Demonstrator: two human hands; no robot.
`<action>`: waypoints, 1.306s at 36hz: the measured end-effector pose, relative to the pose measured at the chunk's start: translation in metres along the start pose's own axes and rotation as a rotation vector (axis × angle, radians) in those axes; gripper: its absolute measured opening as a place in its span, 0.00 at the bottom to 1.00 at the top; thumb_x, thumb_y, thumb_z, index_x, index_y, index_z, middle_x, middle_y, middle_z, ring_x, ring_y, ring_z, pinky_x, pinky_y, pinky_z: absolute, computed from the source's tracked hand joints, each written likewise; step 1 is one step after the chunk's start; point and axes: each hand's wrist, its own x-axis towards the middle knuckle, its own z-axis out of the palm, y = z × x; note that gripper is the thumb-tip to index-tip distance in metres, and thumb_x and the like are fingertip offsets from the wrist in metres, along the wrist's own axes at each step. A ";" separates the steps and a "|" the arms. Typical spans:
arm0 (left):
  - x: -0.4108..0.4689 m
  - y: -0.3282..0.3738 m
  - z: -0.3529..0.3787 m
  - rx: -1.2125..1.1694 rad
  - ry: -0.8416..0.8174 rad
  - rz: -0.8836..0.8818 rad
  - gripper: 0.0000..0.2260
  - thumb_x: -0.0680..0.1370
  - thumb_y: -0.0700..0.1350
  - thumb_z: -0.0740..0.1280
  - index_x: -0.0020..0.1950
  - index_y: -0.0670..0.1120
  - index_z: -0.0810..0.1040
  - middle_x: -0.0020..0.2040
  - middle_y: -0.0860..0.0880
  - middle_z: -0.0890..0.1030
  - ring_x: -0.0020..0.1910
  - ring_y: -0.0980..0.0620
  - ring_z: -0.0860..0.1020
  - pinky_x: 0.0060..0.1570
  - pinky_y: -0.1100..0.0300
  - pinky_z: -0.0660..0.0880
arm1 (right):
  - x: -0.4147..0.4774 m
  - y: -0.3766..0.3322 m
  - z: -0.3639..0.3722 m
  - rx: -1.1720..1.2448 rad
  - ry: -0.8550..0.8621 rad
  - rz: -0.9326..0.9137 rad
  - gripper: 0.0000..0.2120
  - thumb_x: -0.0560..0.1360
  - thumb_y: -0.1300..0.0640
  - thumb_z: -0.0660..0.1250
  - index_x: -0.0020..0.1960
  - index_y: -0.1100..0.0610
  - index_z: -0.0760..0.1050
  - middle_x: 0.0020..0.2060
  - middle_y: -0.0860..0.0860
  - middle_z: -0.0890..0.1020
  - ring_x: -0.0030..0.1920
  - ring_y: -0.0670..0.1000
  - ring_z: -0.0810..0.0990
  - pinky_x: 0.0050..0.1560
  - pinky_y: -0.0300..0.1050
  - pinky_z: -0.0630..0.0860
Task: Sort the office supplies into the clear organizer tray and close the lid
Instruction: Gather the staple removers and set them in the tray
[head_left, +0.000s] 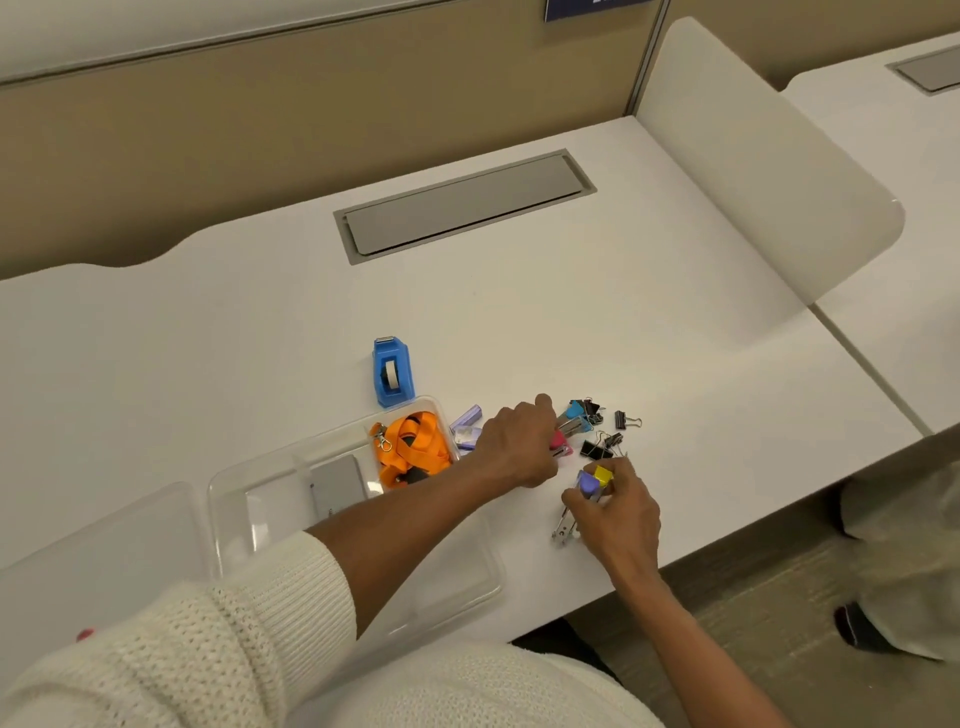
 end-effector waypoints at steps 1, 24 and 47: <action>-0.003 -0.001 -0.003 -0.027 0.015 -0.001 0.18 0.74 0.42 0.72 0.59 0.44 0.69 0.52 0.42 0.80 0.47 0.42 0.77 0.37 0.53 0.70 | -0.001 -0.002 -0.004 0.023 -0.002 -0.003 0.22 0.70 0.53 0.78 0.60 0.54 0.76 0.47 0.54 0.82 0.45 0.57 0.81 0.44 0.46 0.73; -0.186 -0.096 -0.024 -0.607 0.314 -0.560 0.16 0.74 0.51 0.77 0.53 0.50 0.73 0.44 0.54 0.80 0.42 0.52 0.80 0.44 0.53 0.79 | -0.062 -0.108 0.024 -0.182 -0.542 -0.496 0.18 0.69 0.48 0.78 0.56 0.44 0.77 0.49 0.45 0.82 0.42 0.50 0.83 0.46 0.49 0.81; -0.229 -0.124 0.008 -0.765 0.395 -0.661 0.17 0.74 0.51 0.78 0.54 0.51 0.73 0.45 0.57 0.81 0.44 0.53 0.82 0.44 0.58 0.79 | -0.085 -0.091 0.087 -0.586 -0.598 -0.581 0.22 0.75 0.59 0.76 0.67 0.52 0.74 0.63 0.52 0.81 0.58 0.55 0.82 0.62 0.48 0.80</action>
